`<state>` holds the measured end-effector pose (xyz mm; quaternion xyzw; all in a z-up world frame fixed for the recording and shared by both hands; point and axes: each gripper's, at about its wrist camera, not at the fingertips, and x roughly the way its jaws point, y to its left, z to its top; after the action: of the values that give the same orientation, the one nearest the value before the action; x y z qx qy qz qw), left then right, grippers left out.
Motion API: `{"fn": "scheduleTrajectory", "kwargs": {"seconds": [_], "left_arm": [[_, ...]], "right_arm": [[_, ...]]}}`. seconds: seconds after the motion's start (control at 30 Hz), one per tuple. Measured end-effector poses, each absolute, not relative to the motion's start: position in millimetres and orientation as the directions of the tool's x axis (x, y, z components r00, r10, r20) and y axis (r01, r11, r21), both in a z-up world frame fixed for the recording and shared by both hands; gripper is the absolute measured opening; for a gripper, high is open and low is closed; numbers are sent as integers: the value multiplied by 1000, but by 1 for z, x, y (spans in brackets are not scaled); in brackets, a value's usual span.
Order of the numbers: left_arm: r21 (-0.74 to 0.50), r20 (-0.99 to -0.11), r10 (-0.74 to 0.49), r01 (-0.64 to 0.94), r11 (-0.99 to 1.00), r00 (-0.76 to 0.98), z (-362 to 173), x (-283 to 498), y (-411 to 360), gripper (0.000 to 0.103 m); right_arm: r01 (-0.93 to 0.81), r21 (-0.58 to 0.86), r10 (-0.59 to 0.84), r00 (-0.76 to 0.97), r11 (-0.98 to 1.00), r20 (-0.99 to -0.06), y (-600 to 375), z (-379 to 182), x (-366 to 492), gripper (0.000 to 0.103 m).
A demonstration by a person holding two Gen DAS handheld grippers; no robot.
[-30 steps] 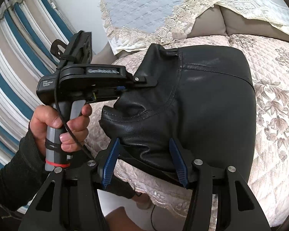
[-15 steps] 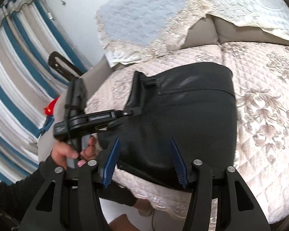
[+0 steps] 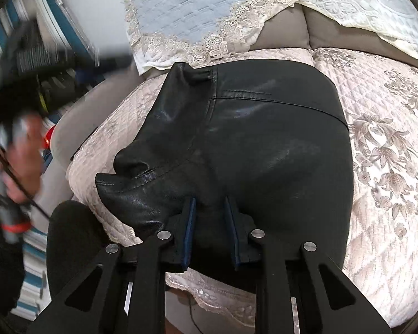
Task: Fold large clothes
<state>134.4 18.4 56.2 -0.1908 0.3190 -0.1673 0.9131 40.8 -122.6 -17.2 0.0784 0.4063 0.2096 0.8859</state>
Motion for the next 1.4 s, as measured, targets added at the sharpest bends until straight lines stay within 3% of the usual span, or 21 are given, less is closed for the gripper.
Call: {"fn": "scheduleTrajectory", "kwargs": {"seconds": [0.17, 0.3, 0.43, 0.63, 0.9, 1.13, 1.4], "left_arm": [[-432, -491, -409, 193, 881, 769, 57, 175, -34, 11], [-279, -625, -266, 108, 954, 734, -5, 199, -45, 11], [-352, -623, -274, 50, 935, 733, -46, 187, -11, 12], [-284, -604, -215, 45, 958, 768, -50, 175, -12, 12], [-340, -614, -255, 42, 939, 747, -61, 187, -7, 12], [-276, -638, -225, 54, 960, 737, -73, 195, -18, 11], [-223, -676, -203, 66, 973, 708, -54, 188, -25, 9]], "right_arm": [[-298, 328, 444, 601, 896, -665, -129, -17, 34, 23], [-271, 338, 430, 647, 901, -630, -152, -5, 20, 23], [-203, 292, 346, 708, 935, -615, -179, 4, 19, 23], [-149, 282, 300, 716, 948, -631, -187, 0, 58, 23], [-129, 206, 235, 720, 970, -653, -173, -25, 90, 23], [-132, 145, 195, 745, 981, -638, -164, -44, 88, 23], [-119, 187, 215, 713, 975, -667, -175, -30, 91, 24]]}}
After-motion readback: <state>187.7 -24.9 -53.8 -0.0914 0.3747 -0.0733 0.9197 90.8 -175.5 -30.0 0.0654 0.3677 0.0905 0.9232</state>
